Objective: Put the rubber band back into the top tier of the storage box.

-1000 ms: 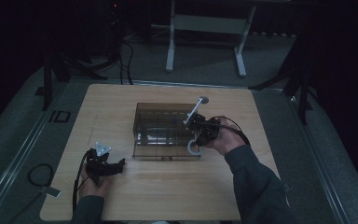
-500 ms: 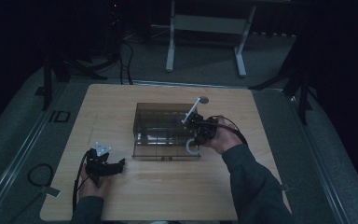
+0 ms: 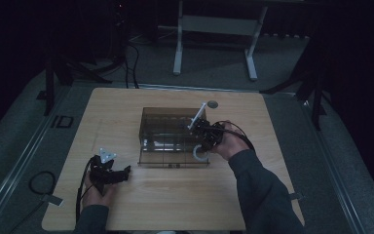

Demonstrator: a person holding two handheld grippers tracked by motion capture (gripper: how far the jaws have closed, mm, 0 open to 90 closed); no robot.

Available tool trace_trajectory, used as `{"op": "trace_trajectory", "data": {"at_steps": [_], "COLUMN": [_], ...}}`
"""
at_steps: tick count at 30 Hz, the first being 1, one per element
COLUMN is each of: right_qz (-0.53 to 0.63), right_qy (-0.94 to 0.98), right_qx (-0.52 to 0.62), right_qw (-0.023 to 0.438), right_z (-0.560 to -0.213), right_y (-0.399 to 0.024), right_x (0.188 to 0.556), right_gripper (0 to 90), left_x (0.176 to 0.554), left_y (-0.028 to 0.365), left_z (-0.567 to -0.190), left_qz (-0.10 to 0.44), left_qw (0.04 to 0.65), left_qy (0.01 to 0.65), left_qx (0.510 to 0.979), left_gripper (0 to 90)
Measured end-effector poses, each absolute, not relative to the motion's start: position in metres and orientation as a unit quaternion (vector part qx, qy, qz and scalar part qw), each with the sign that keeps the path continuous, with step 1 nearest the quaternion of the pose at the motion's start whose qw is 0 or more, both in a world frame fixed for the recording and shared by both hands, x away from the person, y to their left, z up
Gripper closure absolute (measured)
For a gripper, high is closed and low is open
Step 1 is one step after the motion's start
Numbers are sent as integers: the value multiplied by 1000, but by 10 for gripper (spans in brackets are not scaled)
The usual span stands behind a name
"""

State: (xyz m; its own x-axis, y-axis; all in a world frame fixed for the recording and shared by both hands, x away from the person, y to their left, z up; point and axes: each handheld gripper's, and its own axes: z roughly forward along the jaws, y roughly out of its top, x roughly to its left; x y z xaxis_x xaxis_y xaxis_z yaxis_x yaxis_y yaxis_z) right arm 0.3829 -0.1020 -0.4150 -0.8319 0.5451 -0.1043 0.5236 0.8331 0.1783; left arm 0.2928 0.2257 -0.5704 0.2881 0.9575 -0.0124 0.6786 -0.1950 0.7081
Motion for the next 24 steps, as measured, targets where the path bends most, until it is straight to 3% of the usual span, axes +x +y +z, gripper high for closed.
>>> {"op": "trace_trajectory", "data": {"at_steps": [24], "right_qz": [44], "right_qy": [958], "right_qx": [271], "right_qw": [81], "right_z": [-432], "right_y": [-87], "right_x": [389], "right_gripper": [818], "left_x": [293], "left_y": [226], "left_z": [-570], "left_qz": [224], "left_qw": [311], "left_qy": [553], "left_qx": [740], "left_gripper": [126]}}
